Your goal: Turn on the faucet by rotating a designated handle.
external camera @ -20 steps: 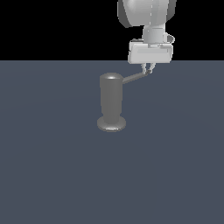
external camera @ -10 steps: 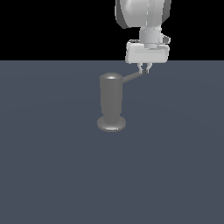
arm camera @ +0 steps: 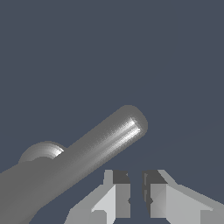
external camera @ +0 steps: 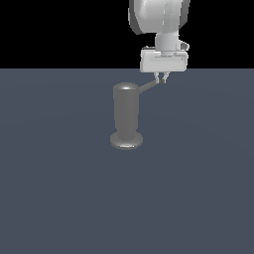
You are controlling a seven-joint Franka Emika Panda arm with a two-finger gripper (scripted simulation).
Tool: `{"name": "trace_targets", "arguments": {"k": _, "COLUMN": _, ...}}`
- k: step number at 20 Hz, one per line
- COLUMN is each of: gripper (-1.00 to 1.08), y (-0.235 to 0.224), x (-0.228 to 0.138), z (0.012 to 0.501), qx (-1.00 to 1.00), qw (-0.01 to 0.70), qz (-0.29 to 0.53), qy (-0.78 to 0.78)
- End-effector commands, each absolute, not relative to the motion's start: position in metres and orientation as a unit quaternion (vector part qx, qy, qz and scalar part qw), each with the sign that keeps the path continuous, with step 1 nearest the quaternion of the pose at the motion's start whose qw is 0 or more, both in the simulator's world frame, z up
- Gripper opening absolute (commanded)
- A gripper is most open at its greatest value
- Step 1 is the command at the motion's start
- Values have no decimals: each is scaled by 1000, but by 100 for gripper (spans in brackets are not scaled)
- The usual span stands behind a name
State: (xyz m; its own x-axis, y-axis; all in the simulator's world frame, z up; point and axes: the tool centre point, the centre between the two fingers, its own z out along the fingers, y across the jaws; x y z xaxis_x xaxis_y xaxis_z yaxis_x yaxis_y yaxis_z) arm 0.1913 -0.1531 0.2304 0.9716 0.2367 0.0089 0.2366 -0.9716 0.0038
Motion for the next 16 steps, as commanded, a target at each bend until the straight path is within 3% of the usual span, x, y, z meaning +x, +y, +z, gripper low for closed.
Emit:
{"name": "trace_targets", "arguments": {"k": 1, "gripper": -100, "y": -149, "x": 195, "z": 221, "qx": 993, "qw": 0, "qz": 2, "qy": 120}}
{"name": "trace_targets", "arguments": {"k": 16, "gripper": -100, "y": -144, "x": 212, "z": 220, "qx": 993, "qw": 0, "qz": 0, "qy": 118}}
